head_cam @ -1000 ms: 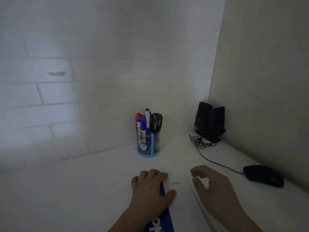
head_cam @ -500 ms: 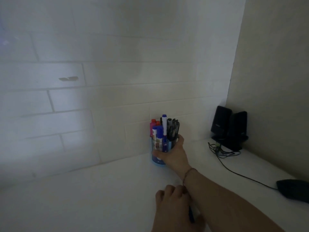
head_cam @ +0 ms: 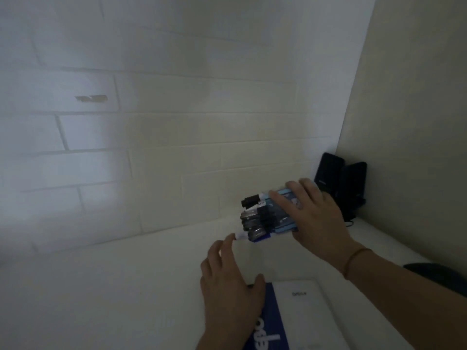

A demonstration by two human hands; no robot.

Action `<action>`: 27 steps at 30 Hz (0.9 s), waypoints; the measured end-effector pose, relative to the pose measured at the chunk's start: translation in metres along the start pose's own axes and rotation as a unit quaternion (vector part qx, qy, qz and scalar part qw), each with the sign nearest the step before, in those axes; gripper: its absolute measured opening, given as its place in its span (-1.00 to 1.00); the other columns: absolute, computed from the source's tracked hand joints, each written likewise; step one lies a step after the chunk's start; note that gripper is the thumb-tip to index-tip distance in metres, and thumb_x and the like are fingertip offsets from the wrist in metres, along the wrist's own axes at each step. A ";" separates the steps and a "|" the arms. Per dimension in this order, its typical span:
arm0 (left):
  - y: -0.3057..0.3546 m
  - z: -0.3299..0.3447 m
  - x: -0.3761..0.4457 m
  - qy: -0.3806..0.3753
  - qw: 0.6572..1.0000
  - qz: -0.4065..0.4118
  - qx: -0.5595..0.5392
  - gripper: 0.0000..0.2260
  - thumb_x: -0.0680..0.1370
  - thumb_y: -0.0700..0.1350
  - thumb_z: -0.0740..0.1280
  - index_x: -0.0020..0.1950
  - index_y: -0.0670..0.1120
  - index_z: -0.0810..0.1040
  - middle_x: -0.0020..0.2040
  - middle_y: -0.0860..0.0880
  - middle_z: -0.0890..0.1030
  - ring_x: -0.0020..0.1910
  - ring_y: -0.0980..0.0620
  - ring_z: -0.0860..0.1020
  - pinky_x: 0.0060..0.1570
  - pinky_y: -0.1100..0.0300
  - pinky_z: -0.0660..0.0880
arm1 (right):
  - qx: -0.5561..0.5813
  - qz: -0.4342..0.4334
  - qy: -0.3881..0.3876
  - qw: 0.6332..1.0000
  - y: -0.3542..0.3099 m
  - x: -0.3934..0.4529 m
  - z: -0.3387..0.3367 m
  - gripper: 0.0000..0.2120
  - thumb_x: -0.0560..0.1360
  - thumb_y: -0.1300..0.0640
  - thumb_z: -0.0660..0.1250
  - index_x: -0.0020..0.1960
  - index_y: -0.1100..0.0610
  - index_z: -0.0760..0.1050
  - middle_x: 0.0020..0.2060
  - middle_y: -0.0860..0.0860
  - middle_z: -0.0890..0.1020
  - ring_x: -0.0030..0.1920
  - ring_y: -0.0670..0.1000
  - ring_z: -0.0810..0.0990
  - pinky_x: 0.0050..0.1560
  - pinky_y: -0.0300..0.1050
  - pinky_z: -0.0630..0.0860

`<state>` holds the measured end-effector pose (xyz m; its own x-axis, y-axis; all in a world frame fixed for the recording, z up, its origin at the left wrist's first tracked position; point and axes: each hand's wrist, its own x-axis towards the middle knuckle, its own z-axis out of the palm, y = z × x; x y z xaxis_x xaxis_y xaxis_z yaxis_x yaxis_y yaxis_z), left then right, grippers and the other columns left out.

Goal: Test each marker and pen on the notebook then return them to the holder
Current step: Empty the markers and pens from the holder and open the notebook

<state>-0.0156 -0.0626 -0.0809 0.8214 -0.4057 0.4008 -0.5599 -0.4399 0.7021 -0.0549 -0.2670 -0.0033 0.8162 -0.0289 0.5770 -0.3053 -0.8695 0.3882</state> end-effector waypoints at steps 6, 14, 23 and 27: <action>0.000 0.002 -0.003 -0.001 1.000 0.009 -0.012 -0.16 0.37 0.10 0.43 0.48 0.17 -0.02 0.44 0.10 0.07 0.36 0.02 0.13 0.30 -0.02 0.23 | -0.154 -0.132 -0.018 0.979 0.009 -0.009 -0.029 -0.15 0.29 0.21 0.50 0.47 0.00 0.17 0.39 0.20 0.35 0.38 0.29 0.29 0.08 0.31 0.42; -0.001 0.003 -0.003 -0.046 0.998 -0.005 0.042 -0.19 0.42 0.26 0.34 0.51 0.15 -0.05 0.52 0.08 0.03 0.48 -0.02 0.07 0.42 -0.05 0.13 | -0.168 -0.129 -0.029 0.977 0.014 -0.002 -0.046 -0.19 0.32 0.18 0.47 0.46 0.00 0.15 0.41 0.20 0.30 0.42 0.29 0.22 0.01 0.31 0.42; -0.003 0.004 -0.001 -0.077 0.991 0.012 0.112 -0.37 0.48 0.31 0.17 0.49 0.18 0.08 0.52 0.10 0.08 0.47 -0.01 0.08 0.44 -0.05 0.10 | -0.169 -0.115 -0.050 0.978 0.022 -0.005 -0.043 -0.11 0.27 0.18 0.52 0.47 -0.01 0.11 0.42 0.21 0.27 0.42 0.30 0.19 0.00 0.28 0.44; -0.004 0.004 -0.003 -0.078 0.986 0.027 0.143 -0.38 0.48 0.32 0.15 0.49 0.16 0.12 0.52 0.09 0.10 0.47 -0.01 0.06 0.43 -0.03 0.07 | -0.182 -0.091 -0.038 0.978 0.025 -0.003 -0.042 -0.16 0.30 0.19 0.49 0.46 0.01 0.15 0.39 0.22 0.31 0.40 0.31 0.25 -0.08 0.23 0.46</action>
<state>-0.0161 -0.0634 -0.0869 0.7753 -0.5432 0.3224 -0.6286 -0.6136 0.4779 -0.0859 -0.2681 0.0354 0.9030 0.0605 0.4253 -0.2957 -0.6305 0.7177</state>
